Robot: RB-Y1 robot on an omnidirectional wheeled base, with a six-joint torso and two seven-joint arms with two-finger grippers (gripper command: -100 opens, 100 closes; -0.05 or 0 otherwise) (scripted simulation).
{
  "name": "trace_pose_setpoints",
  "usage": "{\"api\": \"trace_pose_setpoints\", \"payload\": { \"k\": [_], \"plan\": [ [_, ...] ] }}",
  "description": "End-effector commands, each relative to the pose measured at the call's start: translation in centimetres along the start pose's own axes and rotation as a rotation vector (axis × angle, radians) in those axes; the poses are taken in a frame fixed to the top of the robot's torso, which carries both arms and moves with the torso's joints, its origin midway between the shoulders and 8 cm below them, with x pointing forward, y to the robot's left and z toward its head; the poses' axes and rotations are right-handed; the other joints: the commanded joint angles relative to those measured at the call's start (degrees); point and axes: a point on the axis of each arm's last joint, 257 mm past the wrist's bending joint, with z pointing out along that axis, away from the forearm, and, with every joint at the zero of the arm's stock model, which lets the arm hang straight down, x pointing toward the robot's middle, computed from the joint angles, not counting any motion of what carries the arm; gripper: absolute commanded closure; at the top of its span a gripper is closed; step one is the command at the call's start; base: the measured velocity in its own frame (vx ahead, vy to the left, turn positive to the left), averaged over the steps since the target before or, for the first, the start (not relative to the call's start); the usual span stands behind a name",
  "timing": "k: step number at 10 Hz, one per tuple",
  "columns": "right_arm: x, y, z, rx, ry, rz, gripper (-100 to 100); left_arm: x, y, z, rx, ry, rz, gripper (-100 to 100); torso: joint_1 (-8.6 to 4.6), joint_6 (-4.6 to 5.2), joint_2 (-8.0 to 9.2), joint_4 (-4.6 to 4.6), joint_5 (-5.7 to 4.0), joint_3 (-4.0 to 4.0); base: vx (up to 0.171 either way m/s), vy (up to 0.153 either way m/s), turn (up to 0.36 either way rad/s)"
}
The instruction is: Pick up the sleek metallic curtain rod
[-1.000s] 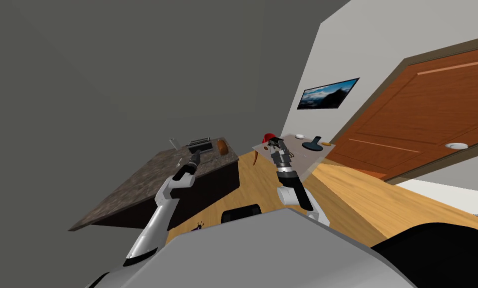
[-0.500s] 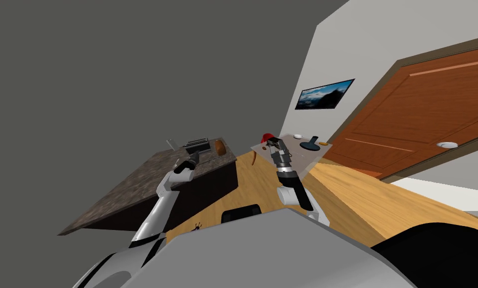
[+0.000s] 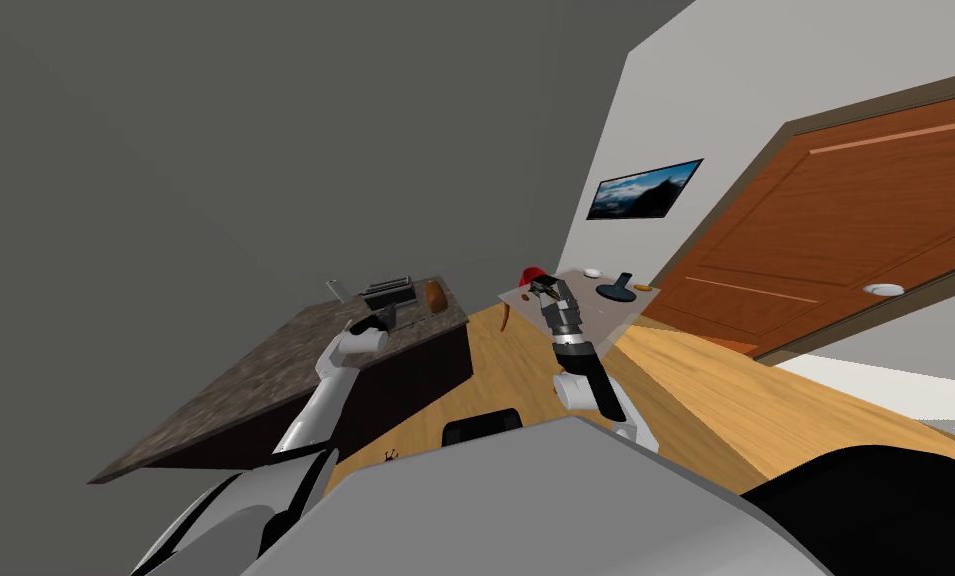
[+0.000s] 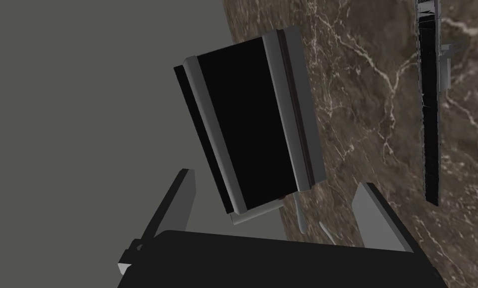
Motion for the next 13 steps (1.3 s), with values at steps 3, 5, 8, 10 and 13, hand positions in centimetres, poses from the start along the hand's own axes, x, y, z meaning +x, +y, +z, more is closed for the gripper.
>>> {"api": "trace_pose_setpoints", "payload": {
  "k": [3, 5, 8, 10, 13],
  "plan": [
    [0.0, 0.0, 0.0, 0.000, 0.000, 0.000, 0, -1.2, 2.6, 1.4, -0.122, -0.014, -0.035, -100, 0.00, 0.00, -0.04, -0.01, 0.00, -0.02, 0.028, -0.057, -0.006],
    [0.0, 0.0, 0.0, 0.000, 0.000, 0.000, 0, -1.7, 3.7, 2.0, -0.185, -0.020, -0.059, -100, -0.01, 0.00, -0.05, -0.01, 0.00, -0.03, 0.029, -0.061, -0.003],
    [0.0, 0.0, 0.0, 0.000, 0.000, 0.000, 0, -2.1, 4.1, 2.6, -0.276, -0.021, -0.105, -100, 0.01, -0.02, 0.00, -0.01, 0.00, -0.01, 0.028, -0.068, 0.000],
    [0.0, 0.0, 0.0, 0.000, 0.000, 0.000, 0, -2.3, 5.0, 2.8, -0.335, -0.023, -0.131, -100, -0.01, -0.02, -0.04, -0.02, 0.00, -0.03, 0.039, -0.055, 0.003],
    [0.0, 0.0, 0.0, 0.000, 0.000, 0.000, 0, -2.4, 6.4, 2.9, -0.403, -0.027, -0.159, -100, 0.15, -0.02, 0.01, -0.01, 0.03, 0.00, 0.028, -0.039, 0.001]
  ]
}}
